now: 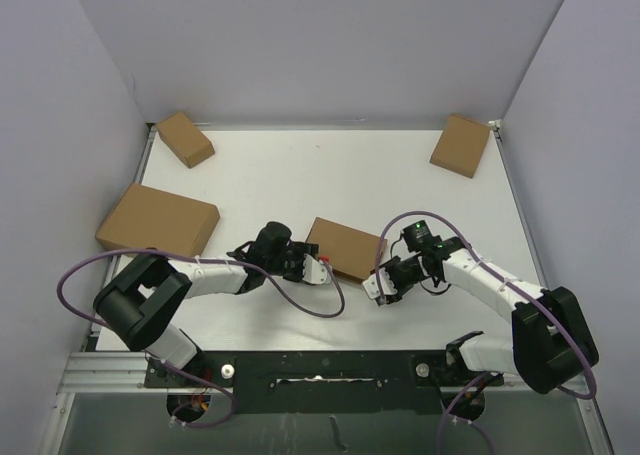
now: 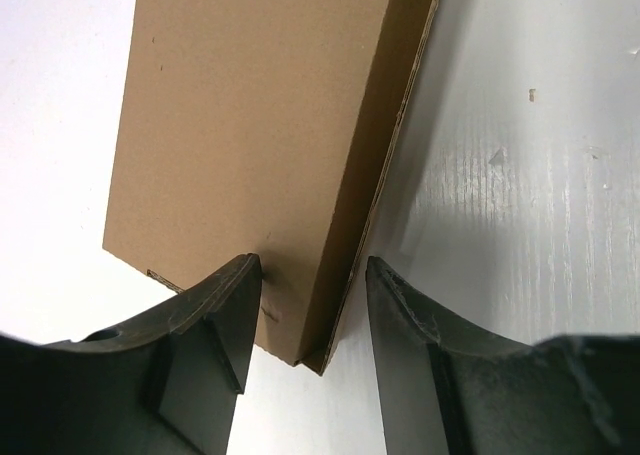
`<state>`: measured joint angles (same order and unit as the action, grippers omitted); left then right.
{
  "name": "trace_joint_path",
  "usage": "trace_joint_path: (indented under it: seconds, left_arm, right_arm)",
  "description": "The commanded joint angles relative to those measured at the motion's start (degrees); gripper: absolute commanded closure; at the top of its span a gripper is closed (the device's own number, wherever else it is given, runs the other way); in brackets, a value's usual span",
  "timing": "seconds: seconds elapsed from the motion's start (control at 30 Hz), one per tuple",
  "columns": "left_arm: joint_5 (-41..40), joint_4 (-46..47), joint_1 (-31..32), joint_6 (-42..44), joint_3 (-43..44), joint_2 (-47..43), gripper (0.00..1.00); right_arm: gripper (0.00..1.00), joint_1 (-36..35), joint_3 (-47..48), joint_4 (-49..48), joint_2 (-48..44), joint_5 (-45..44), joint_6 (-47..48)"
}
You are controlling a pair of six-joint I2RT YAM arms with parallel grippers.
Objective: Fold the paper box
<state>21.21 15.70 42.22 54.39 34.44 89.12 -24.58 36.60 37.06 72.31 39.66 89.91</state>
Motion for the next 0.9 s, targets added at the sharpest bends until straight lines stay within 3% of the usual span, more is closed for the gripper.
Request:
trace_joint_path:
  seconds: [0.0,0.87]
  left_arm:
    - [0.79,1.96,-0.28,-0.32,1.17,1.52,0.55]
    - [1.77,0.67,-0.21,-0.55,1.42,1.49,0.59]
  right_arm:
    - [0.68,-0.81,-0.25,-2.78,-0.58,1.4,-0.98]
    - [0.76,-1.44,0.38,-0.24,3.21,-0.89,1.32]
